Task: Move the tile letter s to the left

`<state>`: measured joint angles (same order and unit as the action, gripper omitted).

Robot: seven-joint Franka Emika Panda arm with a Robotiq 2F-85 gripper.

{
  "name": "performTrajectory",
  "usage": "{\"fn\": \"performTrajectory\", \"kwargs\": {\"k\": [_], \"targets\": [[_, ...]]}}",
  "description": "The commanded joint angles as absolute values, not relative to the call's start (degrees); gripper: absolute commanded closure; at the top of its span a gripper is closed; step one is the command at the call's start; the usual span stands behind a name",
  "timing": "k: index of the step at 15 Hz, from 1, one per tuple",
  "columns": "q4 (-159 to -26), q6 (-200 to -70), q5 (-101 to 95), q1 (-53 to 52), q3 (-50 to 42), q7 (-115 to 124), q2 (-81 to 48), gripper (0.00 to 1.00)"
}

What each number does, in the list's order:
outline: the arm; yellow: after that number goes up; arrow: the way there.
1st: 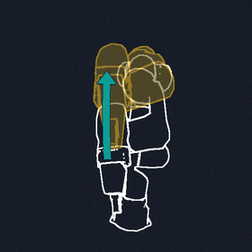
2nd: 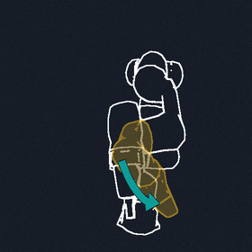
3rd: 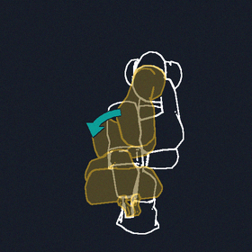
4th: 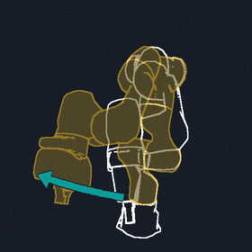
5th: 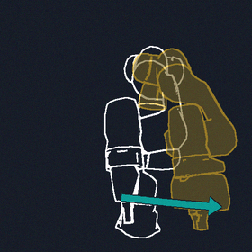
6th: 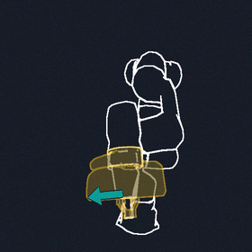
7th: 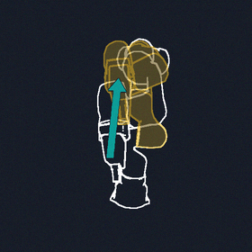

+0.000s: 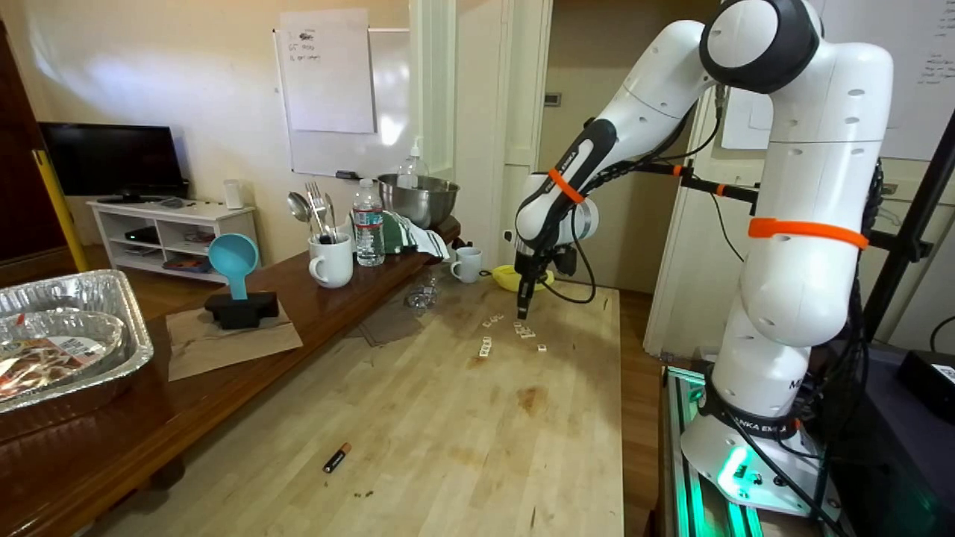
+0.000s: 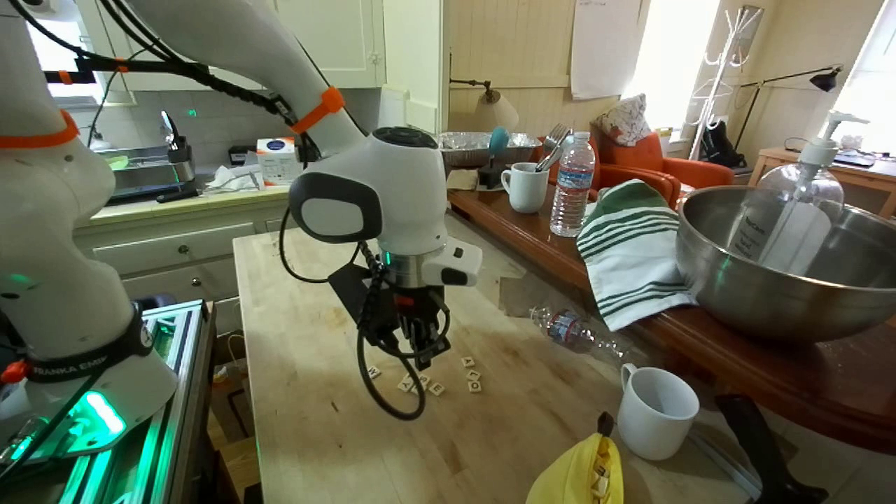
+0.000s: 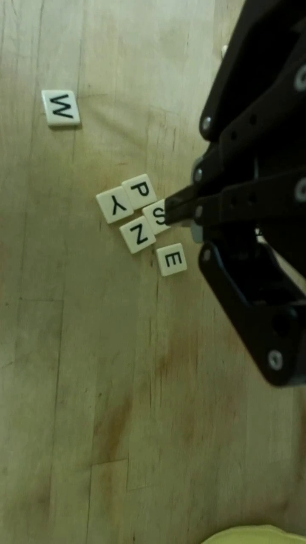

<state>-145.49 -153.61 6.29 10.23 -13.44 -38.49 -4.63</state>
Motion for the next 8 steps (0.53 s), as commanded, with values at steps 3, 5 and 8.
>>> {"fn": "performTrajectory", "kwargs": {"k": [3, 5, 8], "targets": [[-145.08, -157.36, 9.21, 12.71, -10.62, -39.24, -8.2, 1.0], [-145.08, -158.04, 10.84, 13.48, -9.49, -40.54, -8.69, 1.0], [-145.13, -159.36, 11.81, 14.29, -8.1, -42.17, -9.4, 1.0]]}}
